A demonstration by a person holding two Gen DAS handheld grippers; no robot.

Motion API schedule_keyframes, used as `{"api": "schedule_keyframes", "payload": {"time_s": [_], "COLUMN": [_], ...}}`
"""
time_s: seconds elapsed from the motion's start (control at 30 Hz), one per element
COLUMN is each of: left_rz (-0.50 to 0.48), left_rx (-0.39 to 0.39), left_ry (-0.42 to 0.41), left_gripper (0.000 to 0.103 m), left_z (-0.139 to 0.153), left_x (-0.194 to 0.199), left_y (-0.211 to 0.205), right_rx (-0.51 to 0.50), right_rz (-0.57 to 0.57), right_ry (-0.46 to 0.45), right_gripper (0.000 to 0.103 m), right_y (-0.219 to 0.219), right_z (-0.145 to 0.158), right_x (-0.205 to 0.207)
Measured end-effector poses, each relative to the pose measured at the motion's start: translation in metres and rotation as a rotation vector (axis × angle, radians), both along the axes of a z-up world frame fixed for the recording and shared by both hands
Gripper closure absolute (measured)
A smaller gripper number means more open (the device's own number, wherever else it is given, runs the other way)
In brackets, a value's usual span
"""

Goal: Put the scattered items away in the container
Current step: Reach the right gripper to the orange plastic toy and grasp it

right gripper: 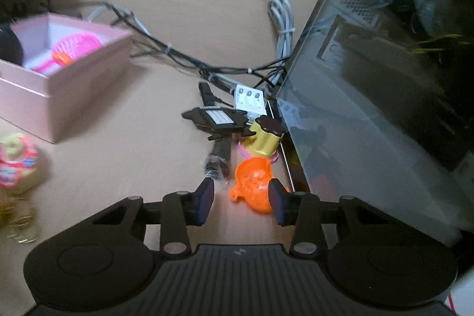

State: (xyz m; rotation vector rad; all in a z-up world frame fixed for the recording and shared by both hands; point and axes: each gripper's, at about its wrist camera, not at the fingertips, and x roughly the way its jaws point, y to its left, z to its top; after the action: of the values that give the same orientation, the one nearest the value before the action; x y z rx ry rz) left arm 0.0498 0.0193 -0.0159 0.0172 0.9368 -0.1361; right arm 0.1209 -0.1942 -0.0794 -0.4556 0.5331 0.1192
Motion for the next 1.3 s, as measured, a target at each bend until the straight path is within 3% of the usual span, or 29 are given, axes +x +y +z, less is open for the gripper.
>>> {"api": "schedule_keyframes", "payload": {"time_s": [0.07,0.13,0.2,0.23,0.4,0.63,0.8,0.93,1.03,1.1,1.3], "left_rz": [0.033,0.053,0.066,0.069,0.045,-0.051,-0.091,-0.114,-0.107,-0.093,-0.089], "left_rx": [-0.008,-0.012,-0.018,-0.021,-0.031,-0.043,-0.053,-0.044,-0.017,-0.003,0.017], "left_ry": [0.001,0.005,0.003,0.001,0.001,0.019,0.030,0.014,-0.006,-0.018,-0.029], "left_gripper": [0.001,0.001,0.001,0.001,0.001,0.001,0.000,0.000,0.001,0.001,0.001], "left_z": [0.001,0.001,0.001,0.002,0.000,-0.009,-0.014,-0.016,-0.019,-0.021,-0.030], "left_x": [-0.002,-0.002,-0.003,-0.002,0.001,0.004,0.001,0.001,0.010,0.018,0.042], "left_y": [0.009,0.015,0.019,0.021,0.017,-0.006,-0.015,-0.022,-0.027,-0.032,-0.038], "right_rx": [-0.042,-0.069,-0.071,-0.069,-0.017,0.078,0.065,0.075,0.097,0.110,0.153], "right_rz": [0.002,0.007,0.007,0.011,0.031,0.122,0.186,0.185,0.172,0.166,0.135], "right_ry": [-0.003,0.010,0.031,0.045,0.063,0.150,0.163,0.162,0.150,0.129,0.108], "right_gripper": [0.066,0.074,0.089,0.091,0.091,0.091,0.091,0.090,0.077,0.062,0.043], "right_y": [0.003,0.005,0.004,0.003,-0.007,-0.016,-0.010,-0.010,-0.013,-0.016,-0.027], "right_z": [-0.007,-0.013,-0.014,-0.014,-0.005,0.013,0.013,0.014,0.019,0.024,0.032], "right_x": [0.011,0.018,0.023,0.025,0.013,-0.058,-0.101,-0.112,-0.118,-0.124,-0.133]}}
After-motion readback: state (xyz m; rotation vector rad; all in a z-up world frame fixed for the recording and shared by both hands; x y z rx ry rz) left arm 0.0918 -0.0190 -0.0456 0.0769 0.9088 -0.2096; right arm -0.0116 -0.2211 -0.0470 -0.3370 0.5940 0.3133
